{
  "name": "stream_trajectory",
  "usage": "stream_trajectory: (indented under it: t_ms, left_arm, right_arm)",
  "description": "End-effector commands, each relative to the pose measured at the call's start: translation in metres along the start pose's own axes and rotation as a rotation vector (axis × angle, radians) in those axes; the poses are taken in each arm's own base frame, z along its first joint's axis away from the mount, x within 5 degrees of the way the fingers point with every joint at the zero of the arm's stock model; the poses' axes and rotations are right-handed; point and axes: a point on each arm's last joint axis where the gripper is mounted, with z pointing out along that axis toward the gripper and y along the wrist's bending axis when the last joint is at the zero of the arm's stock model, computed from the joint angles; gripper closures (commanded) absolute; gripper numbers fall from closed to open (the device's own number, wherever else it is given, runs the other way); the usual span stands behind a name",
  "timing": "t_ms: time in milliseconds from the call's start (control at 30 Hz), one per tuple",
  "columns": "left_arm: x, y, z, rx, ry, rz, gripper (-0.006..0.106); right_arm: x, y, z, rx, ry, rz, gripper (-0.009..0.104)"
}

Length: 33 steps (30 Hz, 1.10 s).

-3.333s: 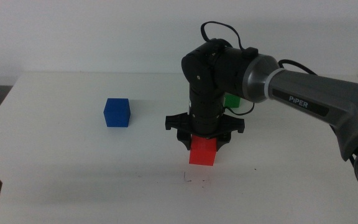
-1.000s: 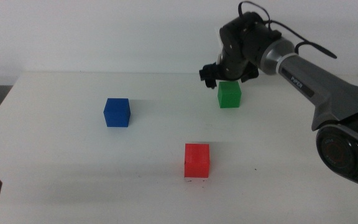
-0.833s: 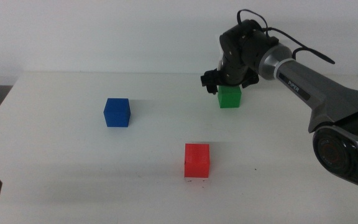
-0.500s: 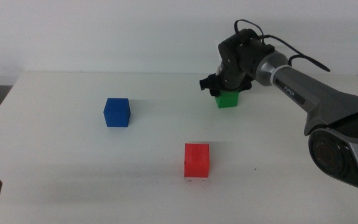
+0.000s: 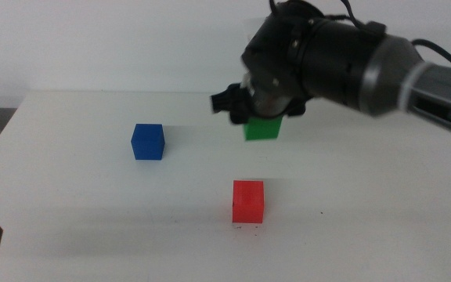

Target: Stack red cubes first, then green, then blue cubes in a specific spot.

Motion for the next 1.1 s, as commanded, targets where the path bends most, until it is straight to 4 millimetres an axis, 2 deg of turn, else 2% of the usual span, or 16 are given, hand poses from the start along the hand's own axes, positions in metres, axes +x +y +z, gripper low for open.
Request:
stream_trajectory:
  t_ms: [0,100,233,633,1067]
  left_arm:
    - [-0.001,0.000,0.000,-0.002,-0.016,-0.014,0.007]
    - [-0.001,0.000,0.000,-0.002,-0.016,-0.014,0.007]
    - [-0.001,0.000,0.000,-0.002,-0.016,-0.014,0.007]
    - [-0.001,0.000,0.000,-0.002,-0.016,-0.014,0.007]
    - [-0.001,0.000,0.000,-0.002,-0.016,-0.014,0.007]
  right_arm:
    - [0.015,0.005,-0.008,0.031,0.010,0.047,0.091]
    - [0.026,0.019,-0.009,0.040,0.031,0.057,0.091]
    - [0.036,0.029,0.001,0.045,0.069,0.087,0.091]
    - [0.054,0.038,0.028,0.086,0.170,0.082,0.091]
    - [0.066,0.043,0.043,0.106,0.228,0.092,0.091]
